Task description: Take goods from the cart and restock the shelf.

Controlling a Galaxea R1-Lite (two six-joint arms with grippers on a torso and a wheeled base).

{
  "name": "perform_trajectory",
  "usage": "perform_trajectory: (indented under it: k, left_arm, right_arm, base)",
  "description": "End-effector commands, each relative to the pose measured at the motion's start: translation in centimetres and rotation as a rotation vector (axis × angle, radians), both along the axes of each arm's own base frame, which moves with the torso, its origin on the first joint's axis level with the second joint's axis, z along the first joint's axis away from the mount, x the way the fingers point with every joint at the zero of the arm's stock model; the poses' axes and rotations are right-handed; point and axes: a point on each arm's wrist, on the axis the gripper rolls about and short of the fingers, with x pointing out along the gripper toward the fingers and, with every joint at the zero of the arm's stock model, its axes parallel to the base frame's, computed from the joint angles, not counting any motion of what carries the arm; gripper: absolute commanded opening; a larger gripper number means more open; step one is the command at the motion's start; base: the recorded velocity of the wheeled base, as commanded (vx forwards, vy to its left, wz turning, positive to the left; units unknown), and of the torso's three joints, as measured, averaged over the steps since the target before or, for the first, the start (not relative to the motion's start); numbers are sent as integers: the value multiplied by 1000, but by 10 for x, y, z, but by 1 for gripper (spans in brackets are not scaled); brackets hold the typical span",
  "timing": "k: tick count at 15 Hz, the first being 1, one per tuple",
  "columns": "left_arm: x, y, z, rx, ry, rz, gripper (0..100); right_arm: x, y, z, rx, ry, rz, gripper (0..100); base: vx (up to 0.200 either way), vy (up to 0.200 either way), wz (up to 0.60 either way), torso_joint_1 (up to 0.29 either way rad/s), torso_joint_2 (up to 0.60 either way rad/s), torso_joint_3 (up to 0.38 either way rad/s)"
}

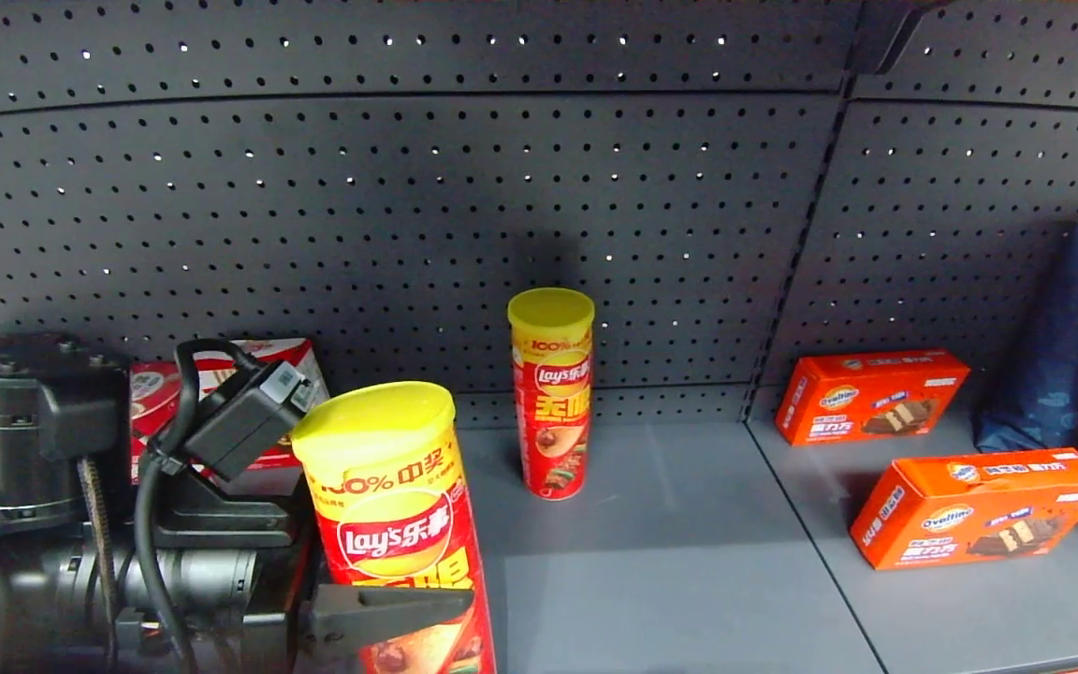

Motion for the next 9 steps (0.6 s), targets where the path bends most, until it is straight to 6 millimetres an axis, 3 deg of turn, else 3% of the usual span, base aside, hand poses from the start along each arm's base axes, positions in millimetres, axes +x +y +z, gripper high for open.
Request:
perform_trajectory:
  k: [1,2,5,9]
  left_arm:
    - [-8,2,1,-3,-19,-8,0]
    - [-9,3,-1,12,-34,1,0]
    - [-14,6,-1,34,-56,49,0]
    - [-10,6,5,24,-82,58,0]
  right_arm:
    - [20,2,97,-6,40,207,100]
    - [28,4,98,-60,71,325,100]
    - [68,14,124,-108,166,408,100]
    - [116,40,122,-139,312,540,100]
  base:
    - [0,0,0,0,0,0]
    - [0,0,0,0,0,0]
    - [0,0,0,0,0,0]
    - [0,0,0,0,0,0]
